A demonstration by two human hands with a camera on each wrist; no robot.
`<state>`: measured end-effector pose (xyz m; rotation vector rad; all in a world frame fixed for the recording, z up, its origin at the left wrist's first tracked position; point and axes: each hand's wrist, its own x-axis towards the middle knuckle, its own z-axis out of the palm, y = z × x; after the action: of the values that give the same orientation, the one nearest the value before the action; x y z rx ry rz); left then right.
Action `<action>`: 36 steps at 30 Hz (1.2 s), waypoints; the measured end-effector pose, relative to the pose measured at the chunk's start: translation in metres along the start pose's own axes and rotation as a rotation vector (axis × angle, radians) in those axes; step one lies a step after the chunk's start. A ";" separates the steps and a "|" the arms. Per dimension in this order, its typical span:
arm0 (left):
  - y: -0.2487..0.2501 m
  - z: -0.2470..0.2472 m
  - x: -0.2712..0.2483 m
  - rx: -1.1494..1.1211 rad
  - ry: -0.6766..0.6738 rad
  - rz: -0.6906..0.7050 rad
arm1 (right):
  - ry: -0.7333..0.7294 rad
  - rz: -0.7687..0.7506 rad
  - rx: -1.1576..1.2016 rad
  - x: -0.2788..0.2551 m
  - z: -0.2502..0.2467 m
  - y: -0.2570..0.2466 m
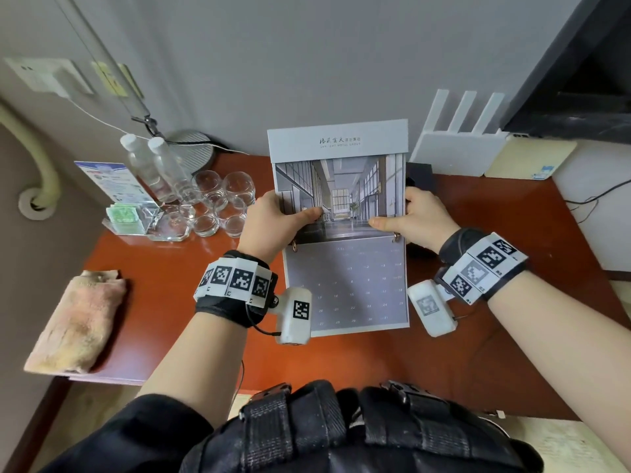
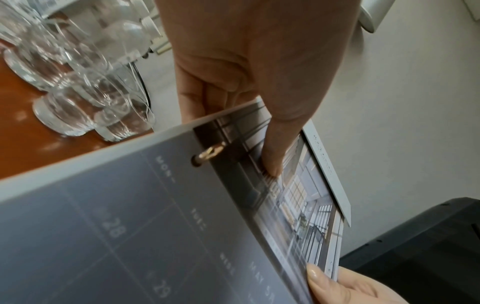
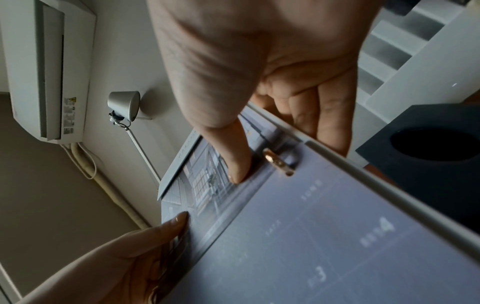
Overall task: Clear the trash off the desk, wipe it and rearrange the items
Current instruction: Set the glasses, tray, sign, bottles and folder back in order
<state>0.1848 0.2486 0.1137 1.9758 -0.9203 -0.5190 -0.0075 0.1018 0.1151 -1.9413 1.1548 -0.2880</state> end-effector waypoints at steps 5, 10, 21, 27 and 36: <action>-0.018 -0.014 0.007 -0.021 0.038 -0.047 | -0.010 -0.049 -0.039 0.010 0.016 -0.015; -0.018 -0.012 0.015 -0.008 0.080 -0.063 | -0.066 -0.063 -0.066 0.027 0.014 -0.017; -0.015 0.001 0.040 -0.001 0.154 -0.147 | -0.139 -0.101 -0.075 0.067 0.003 -0.024; -0.013 -0.006 0.049 0.012 0.129 -0.111 | -0.151 -0.100 -0.085 0.079 0.007 -0.028; -0.003 -0.031 0.099 0.043 0.036 0.000 | 0.039 -0.064 -0.089 0.097 0.005 -0.056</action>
<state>0.2692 0.1903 0.1268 2.0168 -0.9165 -0.4658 0.0834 0.0388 0.1337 -2.0616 1.1493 -0.3141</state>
